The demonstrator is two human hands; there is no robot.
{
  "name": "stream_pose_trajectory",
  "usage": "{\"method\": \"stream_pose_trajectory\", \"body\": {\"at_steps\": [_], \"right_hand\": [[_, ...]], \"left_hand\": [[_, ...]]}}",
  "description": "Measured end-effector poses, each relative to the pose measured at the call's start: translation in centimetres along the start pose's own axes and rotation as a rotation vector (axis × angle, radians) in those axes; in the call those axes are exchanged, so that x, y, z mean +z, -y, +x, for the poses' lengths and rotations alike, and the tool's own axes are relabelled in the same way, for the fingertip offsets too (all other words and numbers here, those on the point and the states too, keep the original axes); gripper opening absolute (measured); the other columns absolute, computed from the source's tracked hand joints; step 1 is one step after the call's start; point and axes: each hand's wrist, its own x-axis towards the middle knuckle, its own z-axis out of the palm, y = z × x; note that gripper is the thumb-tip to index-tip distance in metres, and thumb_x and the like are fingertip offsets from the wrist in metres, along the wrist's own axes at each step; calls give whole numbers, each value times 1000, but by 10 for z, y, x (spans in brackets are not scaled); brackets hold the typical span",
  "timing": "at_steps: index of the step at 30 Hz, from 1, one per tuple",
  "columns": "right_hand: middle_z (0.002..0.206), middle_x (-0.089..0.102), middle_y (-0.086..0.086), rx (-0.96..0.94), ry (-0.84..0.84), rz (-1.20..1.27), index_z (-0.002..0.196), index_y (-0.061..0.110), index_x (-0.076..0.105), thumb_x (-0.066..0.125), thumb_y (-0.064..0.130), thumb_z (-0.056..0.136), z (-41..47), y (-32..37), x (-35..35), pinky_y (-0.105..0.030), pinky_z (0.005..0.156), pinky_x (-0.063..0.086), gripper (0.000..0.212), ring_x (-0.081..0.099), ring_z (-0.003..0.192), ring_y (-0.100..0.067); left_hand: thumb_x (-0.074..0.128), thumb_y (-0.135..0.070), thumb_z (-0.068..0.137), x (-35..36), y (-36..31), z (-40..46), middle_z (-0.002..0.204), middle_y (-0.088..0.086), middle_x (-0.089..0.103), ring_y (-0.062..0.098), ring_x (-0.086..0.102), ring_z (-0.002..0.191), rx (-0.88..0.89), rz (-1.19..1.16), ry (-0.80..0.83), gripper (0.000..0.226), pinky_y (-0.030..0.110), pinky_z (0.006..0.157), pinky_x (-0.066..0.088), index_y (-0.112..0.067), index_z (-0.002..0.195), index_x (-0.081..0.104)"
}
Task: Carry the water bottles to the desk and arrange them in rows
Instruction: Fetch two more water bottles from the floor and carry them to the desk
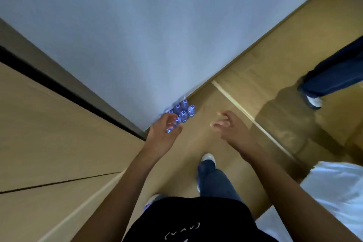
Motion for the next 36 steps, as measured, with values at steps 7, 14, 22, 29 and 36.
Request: {"method": "stream_pose_trajectory", "body": {"at_steps": [7, 14, 22, 29, 36], "right_hand": [[117, 67, -5, -94, 170, -119, 128, 22, 55, 67, 19, 92, 75, 36, -34, -43, 95, 53, 38, 66, 105, -22], [115, 68, -3, -107, 273, -134, 123, 26, 56, 66, 17, 93, 115, 37, -9, -44, 98, 52, 33, 66, 106, -19], [122, 64, -3, -164, 331, -301, 136, 20, 51, 68, 19, 91, 175, -14, 22, -13, 74, 49, 48, 63, 101, -10], [133, 59, -6, -230, 352, -402, 136, 13, 51, 74, 15, 87, 273, -97, 83, -28, 97, 46, 54, 57, 120, -20], [136, 57, -8, -278, 354, -430, 136, 10, 51, 74, 14, 87, 381, -206, 146, -34, 104, 44, 55, 54, 125, -22]], "left_hand": [[69, -23, 90, 18, -19, 32, 105, -3, 66, 19, 64, 103, -171, -82, -216, 24, 42, 93, 53, -19, 112, 61], [72, -26, 87, 13, 7, 46, 100, -7, 66, 6, 61, 90, -222, -39, -359, 28, 2, 70, 41, -16, 113, 63], [70, -23, 89, 42, 73, 85, 100, -16, 60, -7, 57, 89, -256, -85, -410, 29, 19, 81, 48, -18, 116, 62], [68, -19, 90, 96, 179, 138, 116, -2, 64, 7, 57, 108, -309, -104, -434, 30, 25, 89, 45, -17, 120, 62], [68, -25, 91, 165, 309, 216, 122, 0, 62, 10, 56, 113, -313, -44, -366, 35, 29, 94, 46, -17, 124, 59]]}}
